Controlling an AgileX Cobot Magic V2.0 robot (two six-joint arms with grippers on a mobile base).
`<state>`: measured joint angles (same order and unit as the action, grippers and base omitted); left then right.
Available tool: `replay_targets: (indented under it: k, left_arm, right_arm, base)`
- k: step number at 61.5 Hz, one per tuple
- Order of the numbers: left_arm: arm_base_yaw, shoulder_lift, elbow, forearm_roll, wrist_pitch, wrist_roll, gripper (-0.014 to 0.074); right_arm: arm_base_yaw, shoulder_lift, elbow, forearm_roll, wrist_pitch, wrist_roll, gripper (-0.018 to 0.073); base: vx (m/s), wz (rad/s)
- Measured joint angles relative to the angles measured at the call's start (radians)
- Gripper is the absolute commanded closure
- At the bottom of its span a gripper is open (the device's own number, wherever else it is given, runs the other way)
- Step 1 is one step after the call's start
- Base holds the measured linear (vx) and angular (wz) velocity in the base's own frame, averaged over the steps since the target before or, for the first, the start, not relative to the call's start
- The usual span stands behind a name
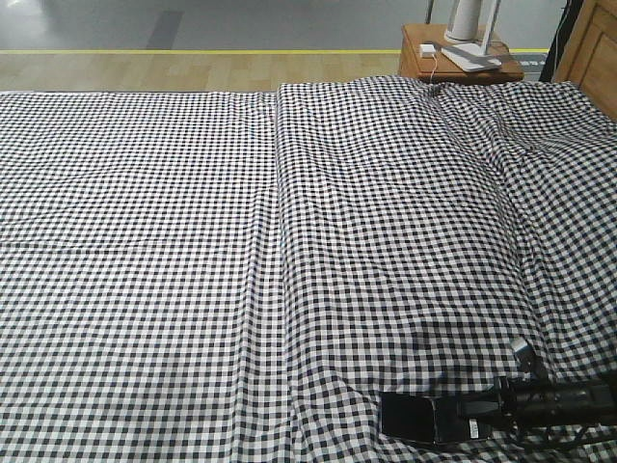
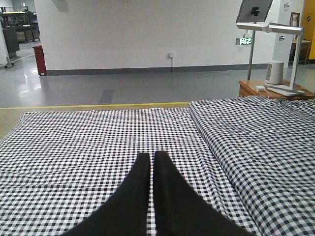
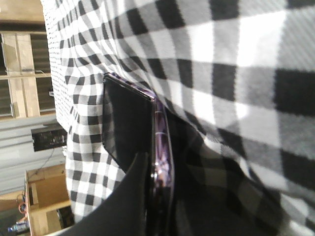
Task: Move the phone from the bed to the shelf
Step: 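Close the right gripper on the black phone's edge, then lift the phone with the right gripper up off the bed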
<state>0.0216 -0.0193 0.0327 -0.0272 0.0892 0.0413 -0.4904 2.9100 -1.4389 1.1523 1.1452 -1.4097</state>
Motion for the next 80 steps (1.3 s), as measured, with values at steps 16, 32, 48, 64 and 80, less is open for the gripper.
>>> replay_targets:
  k: [16, 32, 48, 64, 80]
  left_arm:
    - [0.000, 0.000, 0.000, 0.000, 0.000, 0.000, 0.0595]
    - [0.000, 0.000, 0.000, 0.000, 0.000, 0.000, 0.0595]
    - [0.000, 0.000, 0.000, 0.000, 0.000, 0.000, 0.0595]
    - [0.000, 0.000, 0.000, 0.000, 0.000, 0.000, 0.0595]
    - [0.000, 0.000, 0.000, 0.000, 0.000, 0.000, 0.0595]
  right_arm:
    - [0.000, -0.128, 0.084, -0.032, -0.008, 0.006, 0.0563]
    - [0.000, -0.319, 0.210, -0.036, -0.014, 0.005, 0.0563]
    - [0.000, -0.587, 0.357, -0.043, -0.014, 0.005, 0.0563]
    - [0.000, -0.895, 0.440, -0.056, -0.005, 0.015, 0.0563]
    - [0.003, -1.151, 0.445, -0.035, 0.011, 0.052, 0.0562]
  base:
    - [0.00, 0.00]
    - [0.00, 0.00]
    - [0.00, 0.00]
    - [0.00, 0.00]
    - [0.00, 0.00]
